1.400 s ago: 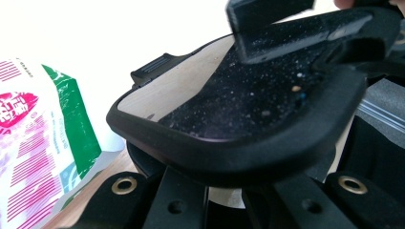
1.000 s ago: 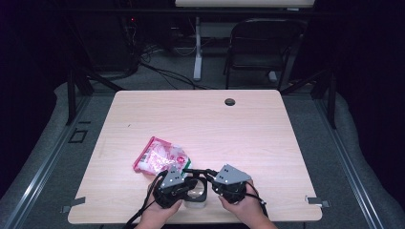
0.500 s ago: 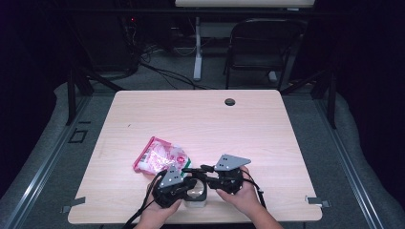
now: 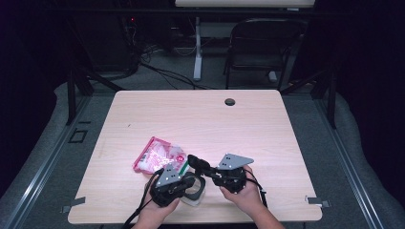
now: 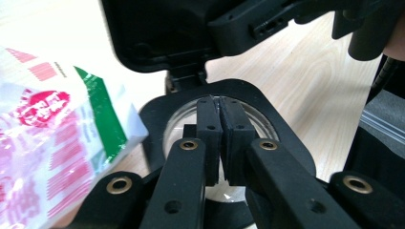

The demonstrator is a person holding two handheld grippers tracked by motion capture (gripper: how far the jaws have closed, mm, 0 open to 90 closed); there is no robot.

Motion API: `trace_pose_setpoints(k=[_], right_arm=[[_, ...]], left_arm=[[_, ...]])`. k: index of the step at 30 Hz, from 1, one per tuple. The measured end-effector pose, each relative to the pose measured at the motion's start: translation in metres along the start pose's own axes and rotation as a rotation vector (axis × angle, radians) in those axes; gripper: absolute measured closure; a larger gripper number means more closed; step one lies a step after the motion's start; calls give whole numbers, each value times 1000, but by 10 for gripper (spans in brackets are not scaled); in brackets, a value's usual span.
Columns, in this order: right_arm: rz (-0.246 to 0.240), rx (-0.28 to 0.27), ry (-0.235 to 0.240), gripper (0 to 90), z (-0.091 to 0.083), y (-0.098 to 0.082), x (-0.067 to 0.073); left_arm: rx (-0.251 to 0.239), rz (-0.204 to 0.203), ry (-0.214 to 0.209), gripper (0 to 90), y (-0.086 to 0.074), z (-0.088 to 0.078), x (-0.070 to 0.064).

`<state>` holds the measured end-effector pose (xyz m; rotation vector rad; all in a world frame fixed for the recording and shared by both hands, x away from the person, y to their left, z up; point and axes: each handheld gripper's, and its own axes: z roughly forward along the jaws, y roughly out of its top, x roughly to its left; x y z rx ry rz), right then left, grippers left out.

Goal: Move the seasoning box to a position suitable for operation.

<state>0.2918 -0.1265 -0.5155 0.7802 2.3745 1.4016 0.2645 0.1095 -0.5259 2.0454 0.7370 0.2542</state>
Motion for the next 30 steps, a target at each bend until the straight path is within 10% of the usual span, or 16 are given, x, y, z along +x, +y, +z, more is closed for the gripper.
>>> trace_pose_setpoints(k=[30], right_arm=[[292, -73, -323, 858, -24, -14, -42]], left_arm=[[-64, -53, 115, 817, 2, -43, 38]])
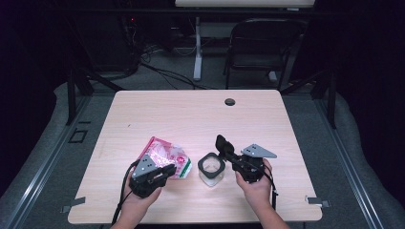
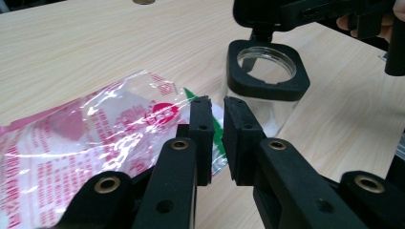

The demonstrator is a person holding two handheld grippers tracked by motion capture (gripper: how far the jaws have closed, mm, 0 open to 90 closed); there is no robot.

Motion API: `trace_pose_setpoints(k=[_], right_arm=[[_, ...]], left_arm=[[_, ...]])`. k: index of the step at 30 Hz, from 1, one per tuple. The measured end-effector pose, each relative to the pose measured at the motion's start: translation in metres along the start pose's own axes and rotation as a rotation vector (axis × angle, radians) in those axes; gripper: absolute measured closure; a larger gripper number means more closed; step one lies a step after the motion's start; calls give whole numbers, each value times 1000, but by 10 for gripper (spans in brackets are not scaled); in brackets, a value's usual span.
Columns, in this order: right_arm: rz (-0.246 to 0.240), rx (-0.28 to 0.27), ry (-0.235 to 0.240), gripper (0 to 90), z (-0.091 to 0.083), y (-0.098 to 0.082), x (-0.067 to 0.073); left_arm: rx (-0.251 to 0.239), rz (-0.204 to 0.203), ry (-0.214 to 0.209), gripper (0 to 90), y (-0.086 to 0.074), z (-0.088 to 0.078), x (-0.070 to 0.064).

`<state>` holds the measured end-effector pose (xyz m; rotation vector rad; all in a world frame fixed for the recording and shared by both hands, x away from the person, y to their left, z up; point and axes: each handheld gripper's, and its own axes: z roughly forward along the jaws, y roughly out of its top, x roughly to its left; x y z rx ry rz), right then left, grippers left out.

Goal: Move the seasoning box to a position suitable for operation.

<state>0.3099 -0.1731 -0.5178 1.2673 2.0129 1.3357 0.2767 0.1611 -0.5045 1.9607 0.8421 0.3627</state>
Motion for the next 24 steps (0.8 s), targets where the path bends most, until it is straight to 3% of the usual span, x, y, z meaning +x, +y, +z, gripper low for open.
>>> trace_pose_setpoints(k=[8, 12, 17, 21, 24], right_arm=[[-9, -18, 5, 856, 2, -2, -3], [-4, -17, 14, 853, 2, -2, -5], [72, -21, 62, 842, 3, -2, -11], [104, -17, 68, 852, 3, -2, -13], [96, -13, 56, 852, 2, -2, -11]], left_arm=[[28, 16, 37, 752, -10, -11, 14], [9, -23, 45, 721, -18, -17, 25], [-16, -43, 54, 687, -21, -24, 34], [-20, -61, 58, 684, -23, -25, 36], [-15, -60, 69, 677, -26, -25, 39]])
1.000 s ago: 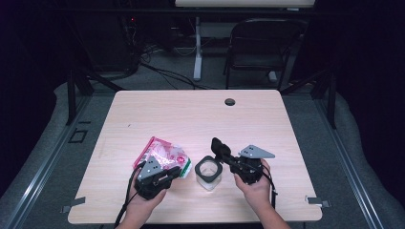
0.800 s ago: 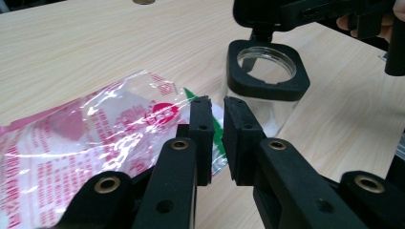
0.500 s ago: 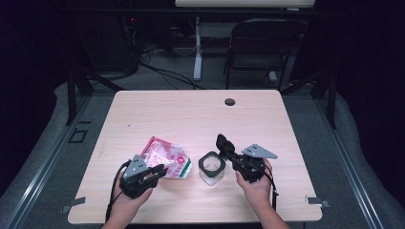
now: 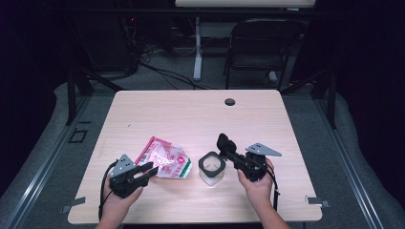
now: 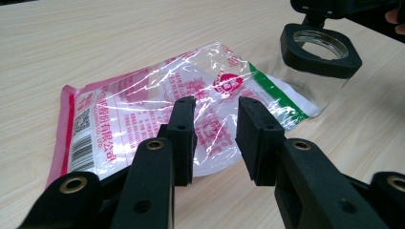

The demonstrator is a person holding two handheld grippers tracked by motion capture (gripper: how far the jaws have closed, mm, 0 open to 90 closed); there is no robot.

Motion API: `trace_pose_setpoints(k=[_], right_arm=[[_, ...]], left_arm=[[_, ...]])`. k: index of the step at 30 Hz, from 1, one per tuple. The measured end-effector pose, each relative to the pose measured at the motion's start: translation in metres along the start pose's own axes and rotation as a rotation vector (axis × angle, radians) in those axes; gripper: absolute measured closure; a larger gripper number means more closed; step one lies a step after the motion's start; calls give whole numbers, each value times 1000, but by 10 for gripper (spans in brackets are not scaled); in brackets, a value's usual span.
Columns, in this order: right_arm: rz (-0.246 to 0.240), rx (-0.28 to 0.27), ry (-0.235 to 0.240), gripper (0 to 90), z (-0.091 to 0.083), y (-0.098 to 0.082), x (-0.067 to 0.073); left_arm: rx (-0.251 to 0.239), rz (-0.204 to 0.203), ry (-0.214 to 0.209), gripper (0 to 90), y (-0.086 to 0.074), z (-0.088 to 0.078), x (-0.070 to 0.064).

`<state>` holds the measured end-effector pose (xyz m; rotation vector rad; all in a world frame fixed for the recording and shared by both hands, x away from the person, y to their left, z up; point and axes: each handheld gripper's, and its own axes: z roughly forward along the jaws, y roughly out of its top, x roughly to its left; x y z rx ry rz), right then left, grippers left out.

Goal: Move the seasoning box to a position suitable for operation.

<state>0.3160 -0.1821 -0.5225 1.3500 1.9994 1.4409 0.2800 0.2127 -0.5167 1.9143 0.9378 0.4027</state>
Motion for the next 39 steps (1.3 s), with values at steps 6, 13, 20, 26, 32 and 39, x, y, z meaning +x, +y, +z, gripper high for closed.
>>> trace_pose_setpoints(k=[6, 13, 20, 26, 32, 39], right_arm=[[13, -9, -16, 766, -1, 0, 2], [-17, -33, -37, 694, -20, -3, 6], [-66, -54, -30, 687, -40, -13, 23], [-153, -45, 59, 685, -34, -12, 56], [-193, -28, 79, 678, -31, -15, 61], [-110, -64, 102, 653, -39, -16, 44]], left_arm=[[0, -12, 8, 665, -3, 0, 4], [-3, -12, 21, 653, -4, -1, 6], [11, 7, 19, 620, -6, -1, 3], [31, 35, -6, 572, -10, 5, -8], [62, 177, 9, 485, -18, 24, -27], [144, 355, 118, 463, -25, 38, -40]])
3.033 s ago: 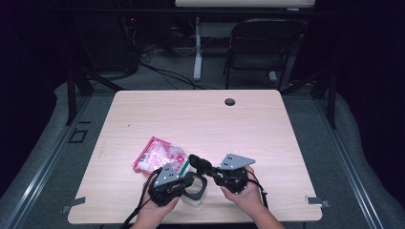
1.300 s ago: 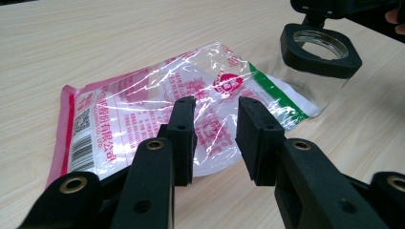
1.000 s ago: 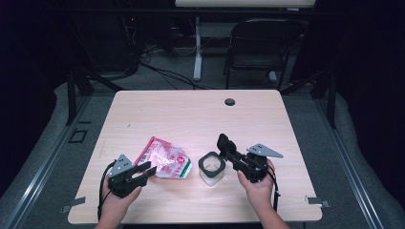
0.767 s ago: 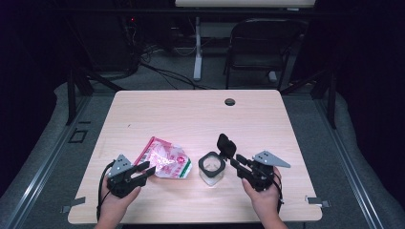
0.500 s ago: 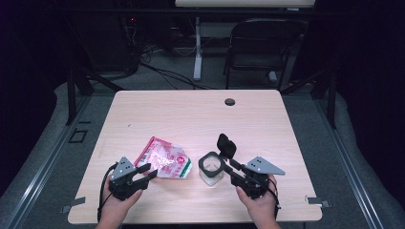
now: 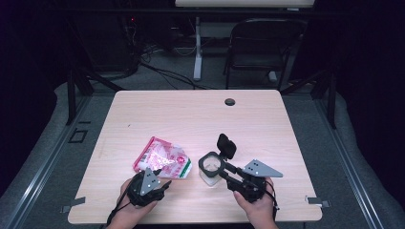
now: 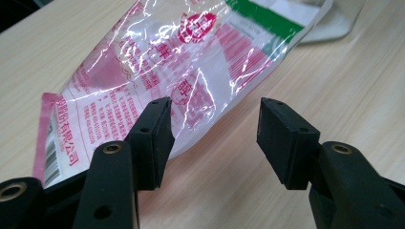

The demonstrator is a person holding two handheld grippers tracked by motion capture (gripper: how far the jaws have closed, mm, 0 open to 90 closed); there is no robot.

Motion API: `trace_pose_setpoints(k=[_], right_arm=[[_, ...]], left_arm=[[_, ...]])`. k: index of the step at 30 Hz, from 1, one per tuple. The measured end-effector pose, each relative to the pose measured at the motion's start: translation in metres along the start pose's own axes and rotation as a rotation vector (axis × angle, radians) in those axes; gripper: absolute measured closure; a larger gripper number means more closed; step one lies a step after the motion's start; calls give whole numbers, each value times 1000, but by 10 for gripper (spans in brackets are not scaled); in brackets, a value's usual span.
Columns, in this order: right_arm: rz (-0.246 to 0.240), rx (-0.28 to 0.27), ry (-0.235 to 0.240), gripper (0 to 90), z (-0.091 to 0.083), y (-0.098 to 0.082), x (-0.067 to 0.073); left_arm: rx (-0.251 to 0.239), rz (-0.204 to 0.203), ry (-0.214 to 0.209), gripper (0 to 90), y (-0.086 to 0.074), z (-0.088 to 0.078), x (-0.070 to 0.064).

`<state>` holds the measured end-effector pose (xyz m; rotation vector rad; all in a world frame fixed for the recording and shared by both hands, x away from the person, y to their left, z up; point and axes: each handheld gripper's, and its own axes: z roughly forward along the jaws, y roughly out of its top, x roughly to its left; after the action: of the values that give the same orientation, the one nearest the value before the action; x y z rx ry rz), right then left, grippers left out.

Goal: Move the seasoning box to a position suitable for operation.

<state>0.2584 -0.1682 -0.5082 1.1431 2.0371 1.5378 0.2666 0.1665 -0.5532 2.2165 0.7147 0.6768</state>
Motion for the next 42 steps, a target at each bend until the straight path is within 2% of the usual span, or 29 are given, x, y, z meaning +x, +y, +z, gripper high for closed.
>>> trace_pose_setpoints(k=[2, 3, 4, 5, 7, 9, 13, 14, 15, 19, 22, 25, 27, 34, 39, 42], right_arm=[[14, -2, -2, 652, -1, 0, -2], [37, -12, -1, 649, -2, 0, -5], [37, -12, -1, 649, -2, 0, -5], [44, -15, -2, 647, -4, 0, -6], [45, -19, -2, 647, -4, 0, -6], [45, -17, -1, 648, -4, 1, -6], [47, -23, -5, 646, -5, 1, -7], [47, -20, -4, 645, -5, 0, -7], [48, -17, -5, 646, -4, 0, -8], [53, -21, -8, 645, -4, -1, -8], [53, -25, -7, 645, -4, -1, -9], [56, -23, -7, 645, -4, -1, -8], [56, -25, -7, 646, -3, -1, -9], [76, -12, -17, 645, 1, -4, -14], [88, -15, -25, 646, 3, -3, -17], [83, -5, -27, 646, 4, -5, -17]], left_arm=[[-7, 9, 12, 465, 1, 2, -1], [5, 48, 39, 467, 2, 4, -2], [5, 48, 39, 468, 2, 4, -2], [16, 75, 55, 469, 2, 7, -3], [25, 85, 63, 472, 2, 12, -3], [27, 84, 68, 479, 2, 14, -3], [25, 77, 75, 575, 5, 18, 0], [17, 75, 73, 575, 6, 18, 0], [7, 78, 75, 646, 7, 17, 1], [-8, 68, 73, 779, 8, 15, 4], [-14, 60, 66, 843, 8, 13, 6], [-20, 18, 36, 882, 8, 12, 11], [-30, -39, -11, 900, 8, 9, 20], [-88, -88, -21, 900, 10, -1, 33], [-165, -159, -33, 900, 11, -14, 45], [-191, -179, -52, 900, 12, -20, 48]])
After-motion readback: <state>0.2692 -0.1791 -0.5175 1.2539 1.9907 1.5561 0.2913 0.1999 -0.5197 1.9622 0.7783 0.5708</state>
